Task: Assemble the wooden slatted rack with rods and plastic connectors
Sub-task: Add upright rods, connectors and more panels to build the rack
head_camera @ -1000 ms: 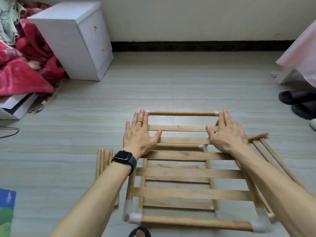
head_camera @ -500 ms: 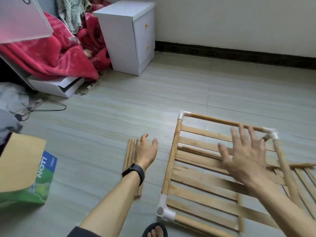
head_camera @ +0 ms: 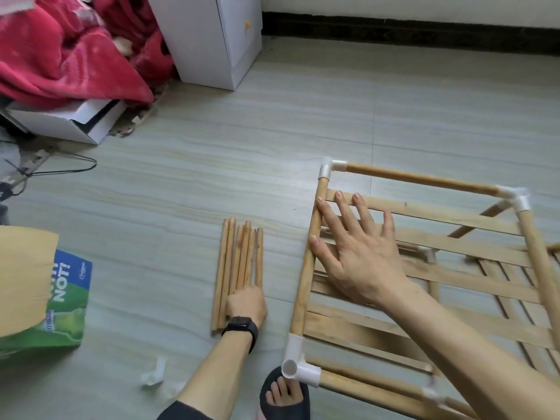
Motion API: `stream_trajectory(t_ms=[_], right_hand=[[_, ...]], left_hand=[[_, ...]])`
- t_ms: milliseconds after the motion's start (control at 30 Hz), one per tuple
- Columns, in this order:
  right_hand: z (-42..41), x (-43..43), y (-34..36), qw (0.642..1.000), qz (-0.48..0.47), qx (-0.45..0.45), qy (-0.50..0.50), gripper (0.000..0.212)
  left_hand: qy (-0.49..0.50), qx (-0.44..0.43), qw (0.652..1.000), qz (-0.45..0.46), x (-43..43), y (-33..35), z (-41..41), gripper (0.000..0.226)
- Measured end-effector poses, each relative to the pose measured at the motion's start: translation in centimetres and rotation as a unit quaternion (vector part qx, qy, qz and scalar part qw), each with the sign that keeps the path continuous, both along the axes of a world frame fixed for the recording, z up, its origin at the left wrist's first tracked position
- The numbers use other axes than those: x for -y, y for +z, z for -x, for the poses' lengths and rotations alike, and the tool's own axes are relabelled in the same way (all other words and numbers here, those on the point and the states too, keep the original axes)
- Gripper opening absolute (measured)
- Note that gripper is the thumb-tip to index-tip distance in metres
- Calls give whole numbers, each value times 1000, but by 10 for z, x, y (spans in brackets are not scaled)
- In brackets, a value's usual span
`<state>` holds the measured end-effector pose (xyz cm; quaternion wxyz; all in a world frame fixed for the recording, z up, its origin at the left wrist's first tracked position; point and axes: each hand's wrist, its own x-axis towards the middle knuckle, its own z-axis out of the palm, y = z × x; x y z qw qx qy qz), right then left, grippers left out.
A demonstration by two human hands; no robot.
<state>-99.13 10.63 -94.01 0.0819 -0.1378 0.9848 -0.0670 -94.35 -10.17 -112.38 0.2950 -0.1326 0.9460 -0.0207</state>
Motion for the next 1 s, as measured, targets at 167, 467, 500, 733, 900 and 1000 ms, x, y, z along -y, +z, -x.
stream_trajectory(t_ms=[167,467,500,733,900,1000], right_hand=[[-17,-4,6,999,-7,20,-30,68],[-27,-17,12,998,14,33,-42,71],[-26,-18,13,998,20,36,-40,72],[-31,-31,25,977,200,14,-67,88],[-30,-49,56,941,181,-283,41,76],[-20,-64,65,913,127,-362,140,28]], left_hand=[[151,24,960,-234,3,14,9,25],[202,-1,793,-574,16,182,41,27],[193,-3,779,-597,13,199,39,28],[104,-8,746,-658,-6,273,16,42],[18,57,785,-617,-25,297,13,25],[-42,99,798,-592,-44,313,20,23]])
